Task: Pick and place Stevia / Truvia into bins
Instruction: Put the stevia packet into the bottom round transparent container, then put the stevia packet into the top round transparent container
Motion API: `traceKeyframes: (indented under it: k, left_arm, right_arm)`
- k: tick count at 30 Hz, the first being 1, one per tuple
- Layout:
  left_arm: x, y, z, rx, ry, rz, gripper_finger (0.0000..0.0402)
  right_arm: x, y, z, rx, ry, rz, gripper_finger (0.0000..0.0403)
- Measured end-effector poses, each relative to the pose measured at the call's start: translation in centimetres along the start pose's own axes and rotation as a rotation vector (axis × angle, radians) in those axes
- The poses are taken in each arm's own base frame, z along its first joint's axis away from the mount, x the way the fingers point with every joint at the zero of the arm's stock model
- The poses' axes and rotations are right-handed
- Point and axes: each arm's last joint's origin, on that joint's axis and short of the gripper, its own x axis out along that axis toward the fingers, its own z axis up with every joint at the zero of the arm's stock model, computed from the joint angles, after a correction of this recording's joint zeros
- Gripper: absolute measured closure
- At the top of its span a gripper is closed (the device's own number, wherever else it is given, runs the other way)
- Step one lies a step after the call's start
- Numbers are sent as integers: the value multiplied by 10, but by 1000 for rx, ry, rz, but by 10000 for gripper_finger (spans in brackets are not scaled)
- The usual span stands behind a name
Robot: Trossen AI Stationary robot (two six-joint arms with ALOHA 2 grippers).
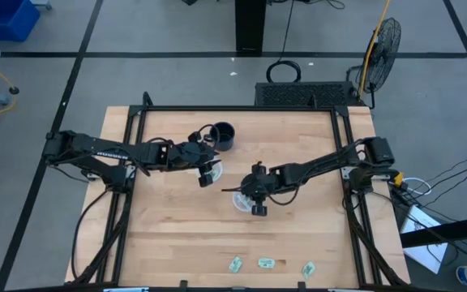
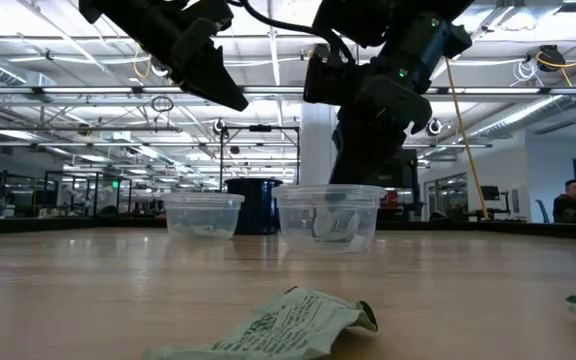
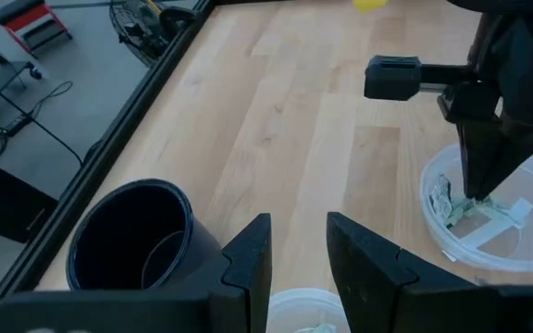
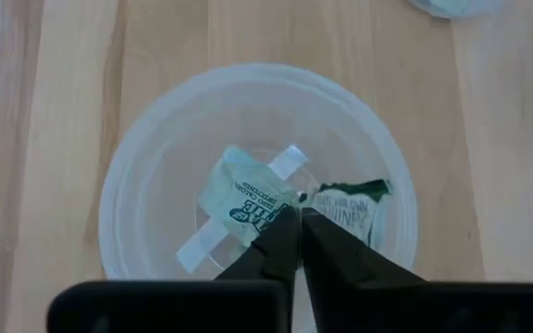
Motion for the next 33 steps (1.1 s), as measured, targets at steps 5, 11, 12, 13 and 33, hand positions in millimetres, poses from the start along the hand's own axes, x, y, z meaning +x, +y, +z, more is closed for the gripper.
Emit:
traceKeyframes:
  k: [5, 11, 12, 13, 33]
  left_arm:
    - [0, 0, 0, 0, 0, 0, 289]
    - [0, 0, 1, -4, -7, -6, 289]
    - [0, -1, 1, -5, -10, -21, 289]
    - [0, -1, 1, -6, -12, -35, 289]
    - [-23, -69, 2, 82, -67, -652, 289]
  right_arm:
    - [0, -3, 1, 6, -2, -7, 352]
    - [-5, -5, 3, 25, -18, -8, 319]
    - [-9, -5, 4, 25, -30, -6, 318]
    - [-15, -5, 6, 25, -47, -4, 317]
    - [-147, -3, -20, 141, -421, 112, 348]
